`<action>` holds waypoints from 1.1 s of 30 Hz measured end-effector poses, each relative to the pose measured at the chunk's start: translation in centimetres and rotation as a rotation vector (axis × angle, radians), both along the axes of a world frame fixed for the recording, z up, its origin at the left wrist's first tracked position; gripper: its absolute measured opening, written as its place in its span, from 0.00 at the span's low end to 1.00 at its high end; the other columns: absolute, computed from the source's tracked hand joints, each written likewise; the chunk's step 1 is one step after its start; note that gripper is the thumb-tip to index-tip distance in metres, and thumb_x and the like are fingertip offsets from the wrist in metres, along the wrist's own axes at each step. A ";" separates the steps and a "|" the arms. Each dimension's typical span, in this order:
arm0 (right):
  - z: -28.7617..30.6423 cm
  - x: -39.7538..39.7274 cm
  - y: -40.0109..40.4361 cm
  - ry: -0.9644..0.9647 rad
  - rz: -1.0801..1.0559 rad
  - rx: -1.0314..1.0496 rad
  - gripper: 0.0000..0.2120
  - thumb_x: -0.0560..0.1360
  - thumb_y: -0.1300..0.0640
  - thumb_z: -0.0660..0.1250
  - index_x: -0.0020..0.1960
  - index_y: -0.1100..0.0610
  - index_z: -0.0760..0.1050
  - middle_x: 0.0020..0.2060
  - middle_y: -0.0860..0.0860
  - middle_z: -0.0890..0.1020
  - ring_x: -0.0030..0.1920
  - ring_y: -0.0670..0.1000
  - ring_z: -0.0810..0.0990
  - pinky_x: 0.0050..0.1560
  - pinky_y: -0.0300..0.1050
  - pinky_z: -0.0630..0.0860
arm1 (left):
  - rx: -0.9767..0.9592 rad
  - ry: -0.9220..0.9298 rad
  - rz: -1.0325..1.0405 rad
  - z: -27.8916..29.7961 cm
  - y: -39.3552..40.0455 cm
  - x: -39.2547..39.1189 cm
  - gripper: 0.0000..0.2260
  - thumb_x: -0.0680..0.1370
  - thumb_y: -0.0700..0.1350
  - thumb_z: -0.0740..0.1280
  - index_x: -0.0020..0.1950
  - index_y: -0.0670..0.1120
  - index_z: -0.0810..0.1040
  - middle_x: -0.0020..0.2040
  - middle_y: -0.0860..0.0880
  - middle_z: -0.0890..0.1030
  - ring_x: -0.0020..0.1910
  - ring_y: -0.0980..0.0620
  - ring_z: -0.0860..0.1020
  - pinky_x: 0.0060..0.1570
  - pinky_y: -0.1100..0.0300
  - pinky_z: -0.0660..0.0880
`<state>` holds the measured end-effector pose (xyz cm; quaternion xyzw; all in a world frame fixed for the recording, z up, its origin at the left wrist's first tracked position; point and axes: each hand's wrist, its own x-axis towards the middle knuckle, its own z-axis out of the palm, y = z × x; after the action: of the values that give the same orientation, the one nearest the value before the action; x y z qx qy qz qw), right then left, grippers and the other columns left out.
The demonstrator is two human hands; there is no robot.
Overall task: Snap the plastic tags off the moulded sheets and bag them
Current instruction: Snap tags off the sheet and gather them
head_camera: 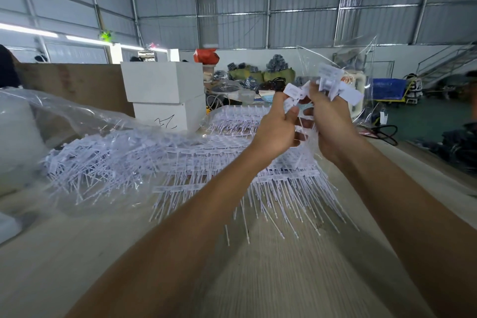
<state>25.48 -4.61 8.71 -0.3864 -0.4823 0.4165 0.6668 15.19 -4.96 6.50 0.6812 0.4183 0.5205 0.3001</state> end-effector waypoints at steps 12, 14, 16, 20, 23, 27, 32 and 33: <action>-0.3 0.2 0.7 0.060 0.082 -0.042 0.11 0.82 0.57 0.57 0.41 0.50 0.71 0.21 0.42 0.75 0.29 0.43 0.77 0.31 0.40 0.71 | 0.248 0.137 0.155 0.1 -0.6 2.4 0.11 0.86 0.48 0.53 0.68 0.57 0.61 0.33 0.48 0.77 0.23 0.57 0.73 0.22 0.60 0.66; -0.1 0.1 0.6 0.096 0.145 -0.100 0.12 0.80 0.58 0.58 0.38 0.51 0.69 0.22 0.45 0.72 0.30 0.45 0.74 0.30 0.39 0.71 | 0.243 0.150 0.148 -0.5 -0.8 2.7 0.12 0.86 0.48 0.52 0.69 0.57 0.59 0.32 0.49 0.76 0.20 0.58 0.71 0.19 0.62 0.63; -0.2 -0.2 0.6 0.103 0.169 -0.163 0.12 0.80 0.56 0.61 0.38 0.51 0.69 0.27 0.47 0.69 0.33 0.47 0.72 0.33 0.40 0.70 | 0.237 0.176 0.166 -0.8 -0.9 2.8 0.14 0.86 0.47 0.52 0.72 0.54 0.58 0.32 0.50 0.75 0.24 0.56 0.72 0.21 0.60 0.63; -0.3 -0.3 0.4 0.095 0.188 -0.185 0.16 0.81 0.52 0.62 0.35 0.50 0.69 0.23 0.45 0.69 0.25 0.44 0.71 0.25 0.34 0.69 | 0.247 0.260 0.220 -1.2 -0.9 2.7 0.19 0.85 0.45 0.54 0.75 0.53 0.55 0.33 0.50 0.75 0.28 0.49 0.74 0.25 0.57 0.62; -0.6 0.0 0.4 0.003 0.166 -0.141 0.20 0.79 0.58 0.60 0.28 0.51 0.68 0.19 0.44 0.67 0.20 0.44 0.67 0.19 0.32 0.61 | 0.323 0.381 0.345 -1.4 -1.0 2.4 0.20 0.85 0.45 0.55 0.75 0.51 0.55 0.31 0.52 0.72 0.26 0.50 0.72 0.24 0.57 0.60; -0.3 -0.3 0.2 -0.022 0.221 -0.112 0.25 0.80 0.47 0.62 0.25 0.51 0.69 0.21 0.45 0.71 0.24 0.45 0.74 0.26 0.35 0.72 | 0.407 0.509 0.339 -0.7 -0.9 1.0 0.26 0.83 0.45 0.58 0.76 0.56 0.47 0.40 0.47 0.80 0.33 0.47 0.78 0.29 0.51 0.74; 0.2 -0.1 -0.1 0.127 0.469 -0.168 0.17 0.77 0.35 0.65 0.42 0.48 0.77 0.39 0.49 0.80 0.46 0.51 0.81 0.47 0.49 0.81 | 0.605 0.758 0.389 0.0 -0.9 -1.3 0.29 0.81 0.42 0.63 0.74 0.55 0.49 0.47 0.42 0.82 0.33 0.44 0.78 0.29 0.51 0.74; 0.2 -0.3 -0.3 0.137 0.516 -0.161 0.18 0.77 0.35 0.65 0.42 0.49 0.79 0.40 0.50 0.81 0.49 0.52 0.81 0.51 0.51 0.80 | 0.634 0.796 0.426 0.2 -0.9 -1.4 0.29 0.81 0.42 0.63 0.75 0.53 0.51 0.49 0.42 0.83 0.34 0.44 0.79 0.30 0.49 0.76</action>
<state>25.21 -4.91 8.94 -0.2735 -0.4838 0.6348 0.5368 13.78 -5.82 6.74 0.7828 0.4507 0.3724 -0.2128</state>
